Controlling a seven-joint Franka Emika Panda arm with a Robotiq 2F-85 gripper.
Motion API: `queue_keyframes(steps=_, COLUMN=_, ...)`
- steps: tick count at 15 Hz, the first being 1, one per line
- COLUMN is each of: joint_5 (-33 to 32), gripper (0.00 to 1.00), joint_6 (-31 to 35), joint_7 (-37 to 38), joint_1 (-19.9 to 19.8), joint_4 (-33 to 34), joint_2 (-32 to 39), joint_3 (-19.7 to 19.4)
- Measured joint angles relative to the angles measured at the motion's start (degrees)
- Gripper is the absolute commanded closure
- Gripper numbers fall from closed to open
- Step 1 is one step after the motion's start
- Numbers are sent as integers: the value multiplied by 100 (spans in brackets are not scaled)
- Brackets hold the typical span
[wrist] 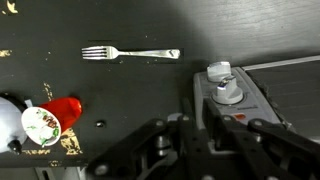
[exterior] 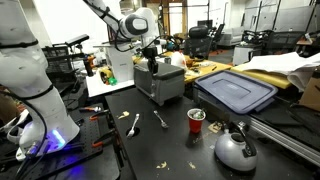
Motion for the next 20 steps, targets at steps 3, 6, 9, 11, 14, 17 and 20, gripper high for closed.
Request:
queue_keyframes(steps=3, joint_5=58, gripper=100, joint_6=-23, joint_7=-46, joint_1=78, joint_4=0, joint_2=-130, joint_3=195)
queue_keyframes(steps=6, joint_5=106, gripper=100, joint_6=-23, joint_7=-65, joint_1=175, joint_4=-2, joint_2=-124, joint_3=348)
queue_keyframes(steps=9, joint_5=114, gripper=100, joint_6=-23, joint_7=-66, joint_1=230, joint_4=-5, joint_2=-76, joint_3=399)
queue_keyframes(steps=11, joint_5=113, gripper=100, joint_6=-23, joint_7=-70, joint_1=234, joint_4=-6, joint_2=-22, joint_3=400)
queue_keyframes(steps=14, joint_5=108, gripper=100, joint_6=-23, joint_7=-78, joint_1=239, joint_4=-8, joint_2=74, joint_3=402)
queue_keyframes(steps=17, joint_5=98, gripper=100, joint_6=-23, joint_7=-78, joint_1=249, joint_4=-8, joint_2=180, joint_3=420)
queue_keyframes(steps=20, joint_5=81, gripper=100, joint_6=-23, joint_7=-78, joint_1=263, joint_4=-8, joint_2=272, joint_3=427)
